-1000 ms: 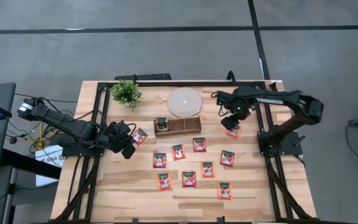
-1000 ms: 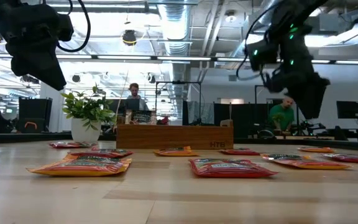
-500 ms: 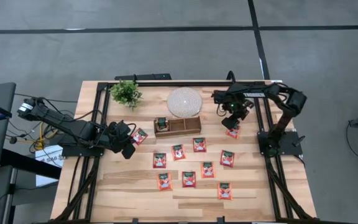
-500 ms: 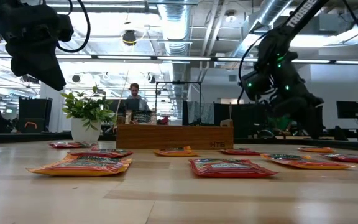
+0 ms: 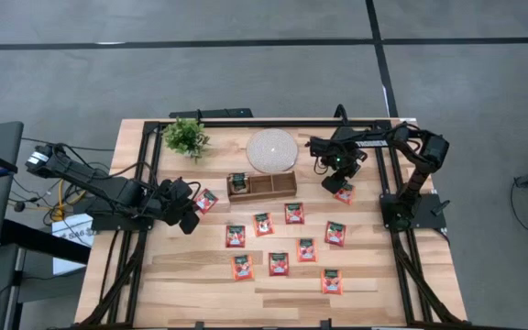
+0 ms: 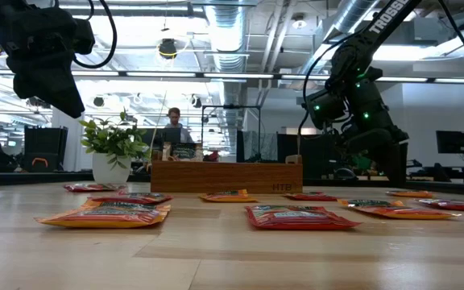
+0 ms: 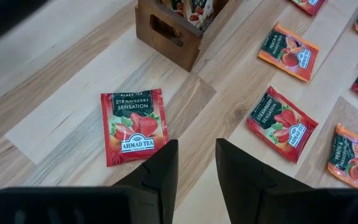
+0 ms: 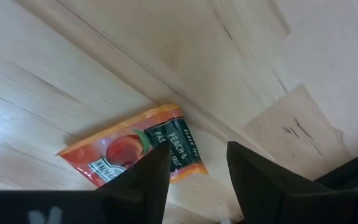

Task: Pick & Place Tea
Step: Put the orange tea bag into the middle of the wooden organizer

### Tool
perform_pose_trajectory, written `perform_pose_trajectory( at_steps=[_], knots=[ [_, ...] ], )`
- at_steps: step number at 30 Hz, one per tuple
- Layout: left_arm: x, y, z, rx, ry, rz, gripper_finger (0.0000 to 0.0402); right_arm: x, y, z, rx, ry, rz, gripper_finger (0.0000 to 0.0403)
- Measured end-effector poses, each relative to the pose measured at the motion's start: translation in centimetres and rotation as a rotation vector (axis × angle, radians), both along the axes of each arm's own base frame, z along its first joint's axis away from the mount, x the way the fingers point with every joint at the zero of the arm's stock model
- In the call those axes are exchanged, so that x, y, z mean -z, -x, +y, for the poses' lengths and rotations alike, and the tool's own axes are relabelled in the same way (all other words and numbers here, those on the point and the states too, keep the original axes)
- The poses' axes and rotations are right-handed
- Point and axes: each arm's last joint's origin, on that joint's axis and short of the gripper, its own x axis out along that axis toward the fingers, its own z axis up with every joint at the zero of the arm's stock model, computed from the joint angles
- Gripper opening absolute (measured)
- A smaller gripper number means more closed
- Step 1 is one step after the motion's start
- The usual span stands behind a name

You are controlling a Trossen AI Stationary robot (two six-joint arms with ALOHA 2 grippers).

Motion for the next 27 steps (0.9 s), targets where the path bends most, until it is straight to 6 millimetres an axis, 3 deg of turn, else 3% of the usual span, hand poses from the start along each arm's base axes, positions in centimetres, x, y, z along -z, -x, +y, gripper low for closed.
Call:
perform_pose_trajectory(
  at_steps=[16, 27],
  knots=[
    [0.0, 0.0, 0.0, 0.003, 0.004, 0.002, 0.0099, 2.4, 1.9, 1.5, 0.059, -0.003, 0.055, 0.0139],
    [0.0, 0.0, -0.1, 0.006, 0.021, 0.004, 0.0099, 2.6, 1.8, 1.5, 0.062, -0.006, 0.043, 0.0068]
  ],
)
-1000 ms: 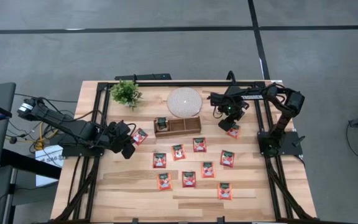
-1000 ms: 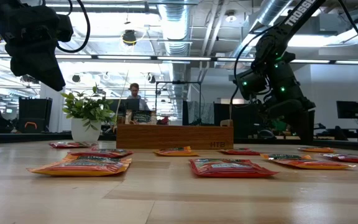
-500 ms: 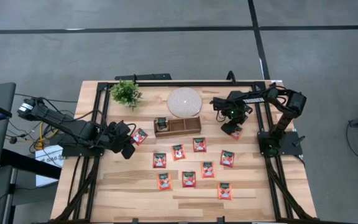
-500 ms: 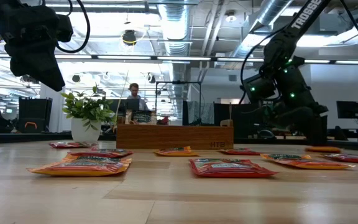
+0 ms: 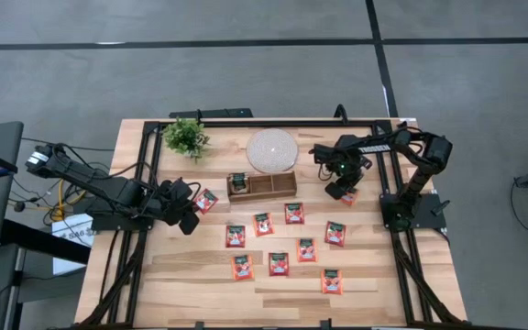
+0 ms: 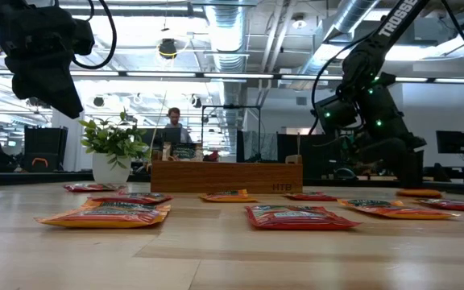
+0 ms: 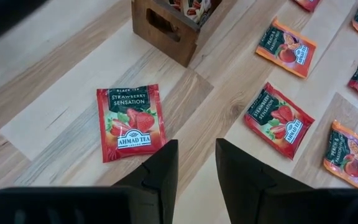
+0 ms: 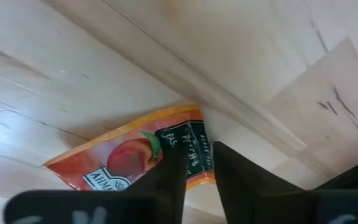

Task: Pick & Place Tea
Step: Put the orange tea bag into the middle of the wooden organizer

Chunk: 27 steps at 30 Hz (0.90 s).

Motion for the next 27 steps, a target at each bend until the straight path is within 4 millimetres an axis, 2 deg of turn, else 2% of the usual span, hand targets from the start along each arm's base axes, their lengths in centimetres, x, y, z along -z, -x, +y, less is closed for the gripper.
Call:
perform_pose_trajectory(
  at_steps=[10, 20, 27],
  knots=[
    [0.0, 0.0, 0.0, 0.001, 0.002, 0.0, 0.0099, -0.5, 0.0, 0.1, -0.001, 0.034, -0.022, 0.0004],
    [-0.2, -0.3, -0.1, 0.015, 0.019, -0.027, 0.0099, -2.6, 0.4, 0.1, 0.034, 0.146, -0.089, 0.0001],
    [-0.3, -0.5, -0.3, 0.025, 0.041, -0.052, 0.0099, -4.7, 0.6, 1.6, 0.012, 0.172, -0.144, 0.0]
  ],
)
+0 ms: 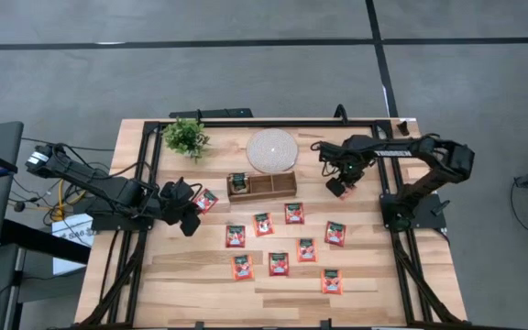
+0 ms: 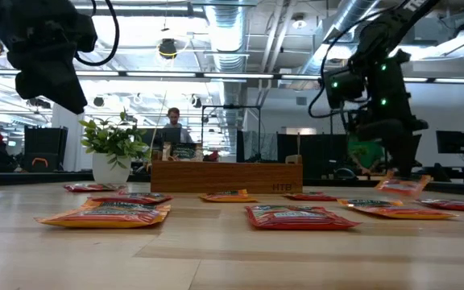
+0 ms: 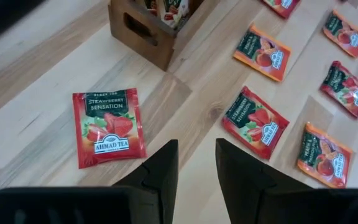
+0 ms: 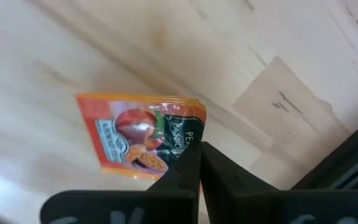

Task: Pick & Place Tea
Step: Put the orange tea bag into the middle of the wooden organizer

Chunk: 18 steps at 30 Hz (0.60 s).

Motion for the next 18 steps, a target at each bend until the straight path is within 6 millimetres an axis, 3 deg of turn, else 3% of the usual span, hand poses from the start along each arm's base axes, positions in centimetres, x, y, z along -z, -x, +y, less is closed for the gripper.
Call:
perform_pose_trajectory(
  at_steps=[9, 18],
  knots=[
    [-0.3, -0.4, -0.2, 0.016, 0.006, -0.051, 0.0099, -2.8, -0.1, 3.5, -0.062, 0.029, -0.059, 0.0],
    [-0.5, -0.6, -0.2, 0.015, 0.015, -0.071, 0.0099, -7.1, -2.5, 6.1, -0.219, 0.073, -0.213, 0.0]
  ],
)
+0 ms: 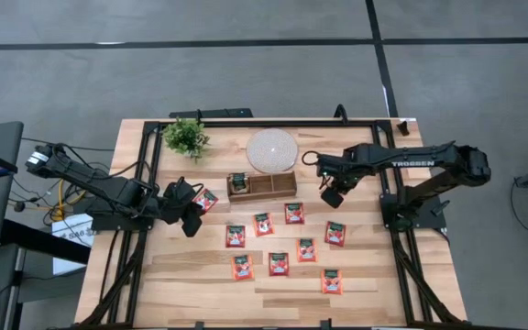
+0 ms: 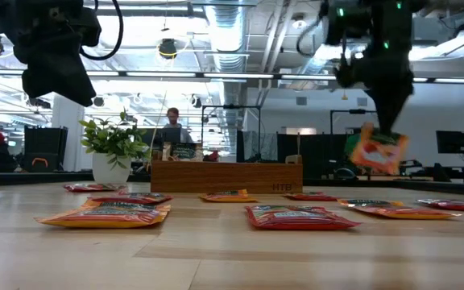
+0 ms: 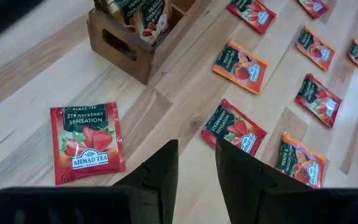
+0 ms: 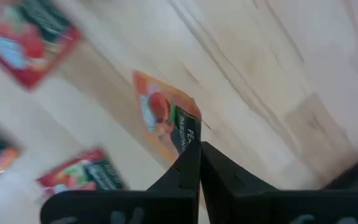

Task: Pick & Place Tea
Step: Put the orange tea bag into the middle of the wooden organizer

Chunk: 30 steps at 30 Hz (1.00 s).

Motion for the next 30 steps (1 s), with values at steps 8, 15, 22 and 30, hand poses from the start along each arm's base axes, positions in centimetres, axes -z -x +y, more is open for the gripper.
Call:
perform_pose_trajectory(
  at_steps=[8, 15, 22, 30],
  knots=[
    [-0.2, -0.3, -0.3, 0.034, 0.055, -0.025, 0.0099, -4.1, -1.7, 1.0, -0.098, 0.047, -0.14, 0.0],
    [-1.1, -1.1, -0.5, 0.028, 0.084, -0.148, 0.0099, -6.6, -3.0, 1.0, -0.149, 0.085, -0.292, 0.0],
    [-3.0, -2.3, -0.2, 0.054, -0.087, -0.357, 0.0099, -7.4, -6.6, 0.5, -0.235, 0.126, -0.345, 0.0],
    [-5.1, -3.5, 1.9, 0.045, -0.246, -0.527, 0.0099, -8.3, -13.2, -0.2, -0.417, 0.184, -0.356, 0.0]
  ],
)
